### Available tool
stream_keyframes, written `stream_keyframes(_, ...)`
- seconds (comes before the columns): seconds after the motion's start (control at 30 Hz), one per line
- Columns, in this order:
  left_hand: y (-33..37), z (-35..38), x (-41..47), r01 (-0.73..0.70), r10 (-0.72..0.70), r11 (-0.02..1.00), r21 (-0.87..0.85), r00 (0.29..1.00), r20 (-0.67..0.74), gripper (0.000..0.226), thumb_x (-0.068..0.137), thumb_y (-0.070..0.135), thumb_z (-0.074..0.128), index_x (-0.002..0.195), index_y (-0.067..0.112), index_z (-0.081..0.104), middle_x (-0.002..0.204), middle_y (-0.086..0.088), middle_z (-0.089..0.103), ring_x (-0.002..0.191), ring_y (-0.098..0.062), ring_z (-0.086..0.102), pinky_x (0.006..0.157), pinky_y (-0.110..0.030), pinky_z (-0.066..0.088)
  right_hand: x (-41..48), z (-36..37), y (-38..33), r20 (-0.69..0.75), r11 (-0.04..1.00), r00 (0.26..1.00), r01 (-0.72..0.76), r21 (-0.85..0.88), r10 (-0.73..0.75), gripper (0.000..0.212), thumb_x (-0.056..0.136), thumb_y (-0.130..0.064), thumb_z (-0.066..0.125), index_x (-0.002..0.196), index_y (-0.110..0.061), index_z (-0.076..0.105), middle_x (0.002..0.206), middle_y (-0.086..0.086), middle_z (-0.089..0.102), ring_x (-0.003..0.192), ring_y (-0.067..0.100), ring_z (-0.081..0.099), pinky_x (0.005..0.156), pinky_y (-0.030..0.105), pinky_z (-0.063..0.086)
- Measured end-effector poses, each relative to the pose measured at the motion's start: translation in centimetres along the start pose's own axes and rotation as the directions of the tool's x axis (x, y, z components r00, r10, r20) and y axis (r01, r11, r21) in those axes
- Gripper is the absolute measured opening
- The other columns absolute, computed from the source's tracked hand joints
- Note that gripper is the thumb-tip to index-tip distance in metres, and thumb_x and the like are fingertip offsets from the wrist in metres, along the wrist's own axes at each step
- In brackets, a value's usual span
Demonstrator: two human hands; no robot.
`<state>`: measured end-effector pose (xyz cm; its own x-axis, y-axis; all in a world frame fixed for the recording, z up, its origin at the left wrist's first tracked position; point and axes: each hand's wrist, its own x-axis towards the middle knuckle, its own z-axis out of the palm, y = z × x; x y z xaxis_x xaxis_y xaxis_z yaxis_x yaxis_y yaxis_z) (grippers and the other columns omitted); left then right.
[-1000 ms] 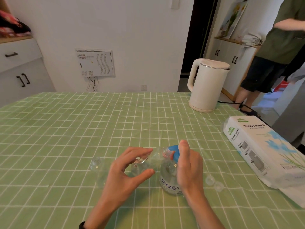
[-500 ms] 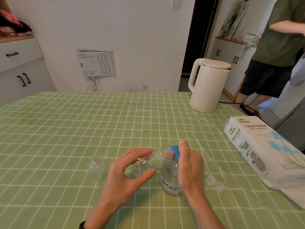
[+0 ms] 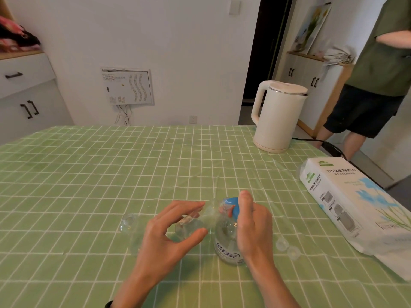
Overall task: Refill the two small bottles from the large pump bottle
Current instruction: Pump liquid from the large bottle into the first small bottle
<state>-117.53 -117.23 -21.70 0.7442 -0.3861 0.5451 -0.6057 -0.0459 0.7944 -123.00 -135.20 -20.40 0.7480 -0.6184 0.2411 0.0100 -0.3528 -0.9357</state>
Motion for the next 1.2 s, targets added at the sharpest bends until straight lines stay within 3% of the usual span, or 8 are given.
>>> stream_keyframes(0.13, -0.1, -0.09, 0.0, 0.001, -0.001, 1.0, -0.006, 1.0, -0.001, 0.044, 0.08, 0.034, 0.082, 0.124, 0.033, 0.074, 0.116, 0.009, 0.076, 0.108, -0.018, 0.074, 0.093, -0.033, 0.059, -0.13, 0.13, -0.48, -0.008, 1.0, 1.0, 0.019, -0.003, -0.019, 0.071, 0.092, -0.071, 0.024, 0.044, -0.034, 0.061, 0.049, -0.022, 0.062, 0.047, 0.007, 0.054, 0.059, 0.035, 0.043)
stream_keyframes(0.2, -0.14, -0.11, 0.0, 0.005, -0.005, 1.0, -0.006, 1.0, 0.006, 0.044, 0.081, 0.035, 0.082, 0.124, 0.035, 0.074, 0.117, 0.008, 0.076, 0.109, -0.019, 0.073, 0.094, -0.033, 0.058, -0.11, 0.02, -0.65, -0.005, 1.0, 1.0, 0.02, -0.009, -0.02, 0.068, 0.091, -0.067, 0.026, 0.042, -0.028, 0.052, 0.043, -0.021, 0.052, 0.043, 0.007, 0.044, 0.057, 0.032, 0.038)
stream_keyframes(0.4, -0.01, -0.03, 0.08, -0.01, 0.01, 1.0, 0.016, 1.0, 0.023, 0.045, 0.082, 0.039, 0.082, 0.125, 0.043, 0.071, 0.118, 0.014, 0.075, 0.111, -0.014, 0.072, 0.095, -0.024, 0.056, -0.1, -0.07, -0.47, 0.009, 0.999, 1.0, 0.028, -0.032, -0.028, 0.069, 0.085, -0.058, 0.03, 0.059, -0.006, 0.068, 0.061, 0.012, 0.07, 0.062, 0.035, 0.064, 0.064, 0.053, 0.055)
stream_keyframes(0.57, -0.14, -0.16, -0.03, -0.005, 0.005, 1.0, -0.011, 1.0, -0.002, 0.044, 0.08, 0.034, 0.083, 0.123, 0.038, 0.074, 0.117, 0.009, 0.076, 0.11, -0.018, 0.073, 0.095, -0.024, 0.056, -0.28, 0.0, -0.71, -0.001, 1.0, 1.0, 0.026, -0.006, -0.026, 0.069, 0.091, -0.07, 0.023, 0.044, -0.035, 0.06, 0.041, -0.02, 0.05, 0.042, 0.006, 0.047, 0.056, 0.031, 0.035)
stream_keyframes(0.77, 0.04, -0.16, 0.04, 0.006, -0.006, 1.0, -0.017, 1.0, 0.006, 0.044, 0.08, 0.035, 0.083, 0.123, 0.036, 0.074, 0.117, 0.01, 0.076, 0.11, -0.018, 0.073, 0.095, -0.024, 0.055, -0.12, -0.02, -0.62, 0.003, 1.0, 1.0, -0.013, -0.005, 0.013, 0.084, 0.087, -0.076, 0.02, 0.057, -0.015, 0.069, 0.063, -0.014, 0.075, 0.054, 0.007, 0.061, 0.063, 0.036, 0.049)
stream_keyframes(1.0, 0.33, -0.14, -0.04, 0.006, -0.006, 1.0, -0.022, 1.0, 0.01, 0.043, 0.08, 0.034, 0.082, 0.122, 0.035, 0.075, 0.116, 0.011, 0.076, 0.11, -0.015, 0.073, 0.096, -0.022, 0.055, -0.21, -0.14, -1.0, 0.016, 0.999, 0.999, 0.039, -0.009, -0.038, 0.067, 0.085, -0.058, 0.029, 0.056, -0.003, 0.056, 0.048, 0.008, 0.053, 0.048, 0.015, 0.042, 0.056, 0.046, 0.043)
stream_keyframes(1.07, 0.39, -0.12, -0.05, 0.005, -0.005, 1.0, -0.024, 1.0, 0.01, 0.043, 0.079, 0.033, 0.082, 0.122, 0.035, 0.075, 0.115, 0.011, 0.077, 0.109, -0.016, 0.073, 0.096, -0.023, 0.055, -0.2, -0.08, -0.82, 0.018, 1.0, 1.0, 0.024, -0.017, -0.023, 0.068, 0.086, -0.058, 0.028, 0.056, -0.008, 0.062, 0.055, 0.011, 0.063, 0.05, 0.019, 0.05, 0.06, 0.048, 0.049)
stream_keyframes(1.2, 0.43, -0.2, -0.03, 0.011, -0.011, 0.999, -0.042, 1.0, 0.001, 0.042, 0.079, 0.033, 0.082, 0.121, 0.033, 0.075, 0.115, 0.01, 0.077, 0.108, -0.016, 0.074, 0.095, -0.021, 0.055, -0.07, 0.06, -0.38, 0.0, 1.0, 1.0, -0.009, 0.002, 0.009, 0.071, 0.09, -0.07, 0.021, 0.052, -0.031, 0.067, 0.054, -0.012, 0.067, 0.05, 0.008, 0.057, 0.061, 0.036, 0.047)
